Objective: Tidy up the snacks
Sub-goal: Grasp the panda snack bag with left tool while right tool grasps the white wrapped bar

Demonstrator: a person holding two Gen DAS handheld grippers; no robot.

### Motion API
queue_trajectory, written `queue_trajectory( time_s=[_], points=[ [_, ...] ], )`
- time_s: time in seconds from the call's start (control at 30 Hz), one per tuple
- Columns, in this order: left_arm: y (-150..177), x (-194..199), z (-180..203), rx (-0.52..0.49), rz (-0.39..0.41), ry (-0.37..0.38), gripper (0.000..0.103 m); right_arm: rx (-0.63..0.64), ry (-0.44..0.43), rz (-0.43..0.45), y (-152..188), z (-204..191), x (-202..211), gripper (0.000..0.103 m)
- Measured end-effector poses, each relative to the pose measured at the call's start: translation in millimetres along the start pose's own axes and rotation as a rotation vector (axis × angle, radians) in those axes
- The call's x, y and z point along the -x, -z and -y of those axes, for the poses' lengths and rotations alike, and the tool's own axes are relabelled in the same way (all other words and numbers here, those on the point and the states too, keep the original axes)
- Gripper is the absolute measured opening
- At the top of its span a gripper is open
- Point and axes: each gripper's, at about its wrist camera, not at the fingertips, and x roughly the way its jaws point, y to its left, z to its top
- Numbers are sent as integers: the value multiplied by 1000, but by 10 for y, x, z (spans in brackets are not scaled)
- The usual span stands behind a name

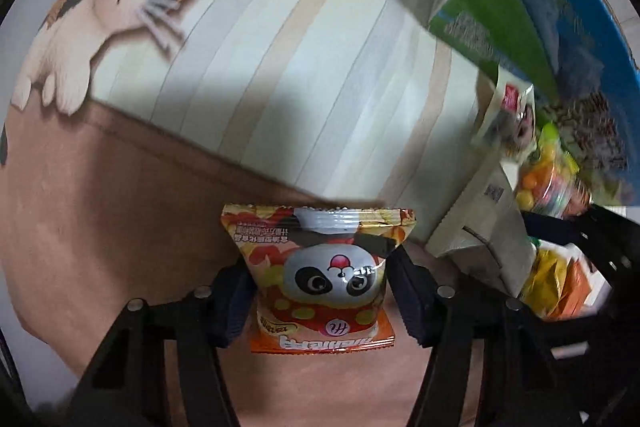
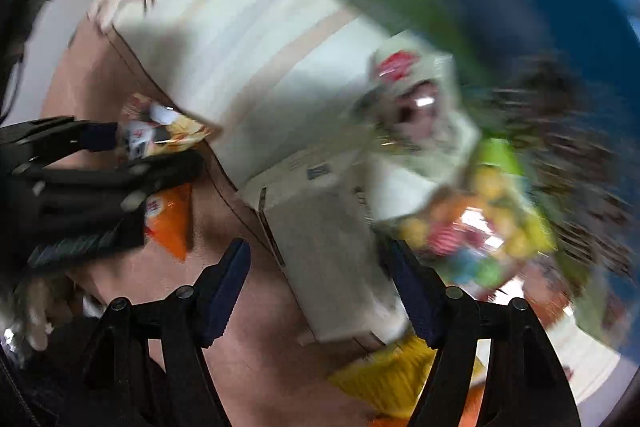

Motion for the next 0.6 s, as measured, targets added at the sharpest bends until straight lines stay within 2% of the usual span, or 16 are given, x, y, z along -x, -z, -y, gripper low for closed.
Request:
queue_trajectory(
  time_s=[0.07,0.13,0.2,0.27,0.33,0.37,0.4,0.5,0.6],
  points=[
    [39,-21,-39,7,-11,17,61,-72,2,6,-11,65,-39,73],
    [51,-33,-89,28,-22,50,63,-229,-40,-15,47,214,-57,71],
    [64,-46,-118,35,-35,79,64,-388,-124,-30,157,378,-50,67],
    [87,-49,-104,19,-39,78,64,-570,-265,-30,325,581,-63,66],
    [96,-77,-75,-4,-47,62,65,-701,-378,-40,475,723,-102,66],
    [115,-107,-24,-18,-52,55,69,-734,-420,-37,528,768,-109,67],
    [130,-146,38,-29,-57,49,71,-729,-432,-30,549,786,-98,68],
    [212,-234,174,-81,-57,-20,71,-617,-309,9,549,742,4,78],
    [298,-281,377,-151,-42,-94,68,-529,-219,25,497,668,37,78]
  ],
)
